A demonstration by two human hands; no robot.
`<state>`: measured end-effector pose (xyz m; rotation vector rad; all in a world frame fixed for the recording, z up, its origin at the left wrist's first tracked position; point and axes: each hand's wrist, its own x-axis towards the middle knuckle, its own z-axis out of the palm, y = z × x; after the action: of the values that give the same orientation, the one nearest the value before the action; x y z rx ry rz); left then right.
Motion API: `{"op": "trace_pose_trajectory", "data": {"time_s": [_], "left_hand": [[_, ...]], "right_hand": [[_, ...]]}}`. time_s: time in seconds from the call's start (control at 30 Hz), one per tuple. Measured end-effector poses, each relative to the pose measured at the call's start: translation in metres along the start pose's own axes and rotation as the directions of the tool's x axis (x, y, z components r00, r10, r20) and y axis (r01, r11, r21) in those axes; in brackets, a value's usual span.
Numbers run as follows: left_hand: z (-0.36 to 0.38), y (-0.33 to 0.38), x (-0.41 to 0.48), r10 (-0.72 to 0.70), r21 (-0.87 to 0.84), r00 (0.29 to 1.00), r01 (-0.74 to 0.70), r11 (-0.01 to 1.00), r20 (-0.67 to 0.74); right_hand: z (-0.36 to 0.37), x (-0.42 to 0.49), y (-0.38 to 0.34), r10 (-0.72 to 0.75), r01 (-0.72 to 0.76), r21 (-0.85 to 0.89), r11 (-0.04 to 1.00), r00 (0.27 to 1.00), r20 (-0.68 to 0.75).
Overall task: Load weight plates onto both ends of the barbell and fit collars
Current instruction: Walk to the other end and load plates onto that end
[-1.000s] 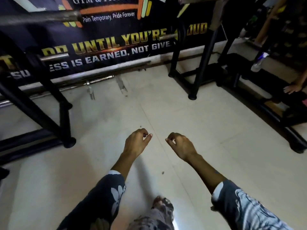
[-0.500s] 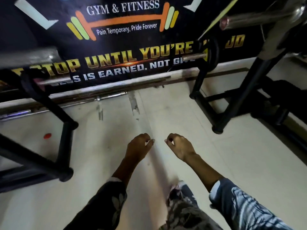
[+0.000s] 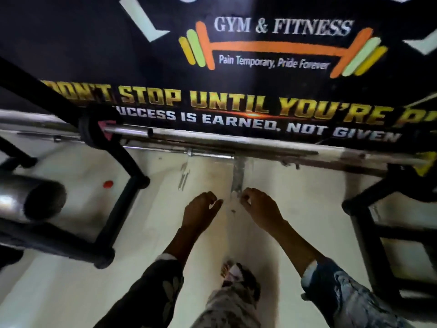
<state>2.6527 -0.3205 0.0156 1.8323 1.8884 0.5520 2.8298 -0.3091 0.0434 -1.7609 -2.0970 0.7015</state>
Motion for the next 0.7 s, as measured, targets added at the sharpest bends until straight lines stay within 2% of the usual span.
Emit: {"op": "trace_pose_trajectory", "data": {"time_s": [0.13, 0.23, 0.37, 0.53, 0.7], "left_hand": [[-0.024, -0.012, 0.093, -0.165, -0.069, 0.983, 0.160, 0.985, -0.082], [-0.050, -0.025, 0.146, -0.315, -0.144, 0.935, 0.294, 0.945, -0.162], [-0.084, -0.055, 0.202, -0.443, -0.176, 0.864, 0.410, 0.895, -0.240], [-0.118, -0.108, 0.275, -0.601, -0.290, 0.709, 0.527, 0.799, -0.369], [-0.150, -0.152, 0.330, -0.721, -0.384, 0.502, 0.619, 0.685, -0.478]], "right_hand": [[0.003, 0.117, -0.016, -0.114, 0.113, 0.016, 0.993, 0.989, 0.097], [0.009, 0.197, -0.038, -0.165, 0.159, 0.052, 0.986, 0.977, 0.132], [0.026, 0.288, -0.076, -0.278, 0.272, 0.060, 0.961, 0.925, 0.258], [0.056, 0.412, -0.131, -0.463, 0.442, 0.144, 0.885, 0.805, 0.371], [0.088, 0.510, -0.185, -0.562, 0.575, 0.150, 0.804, 0.653, 0.509]]}}
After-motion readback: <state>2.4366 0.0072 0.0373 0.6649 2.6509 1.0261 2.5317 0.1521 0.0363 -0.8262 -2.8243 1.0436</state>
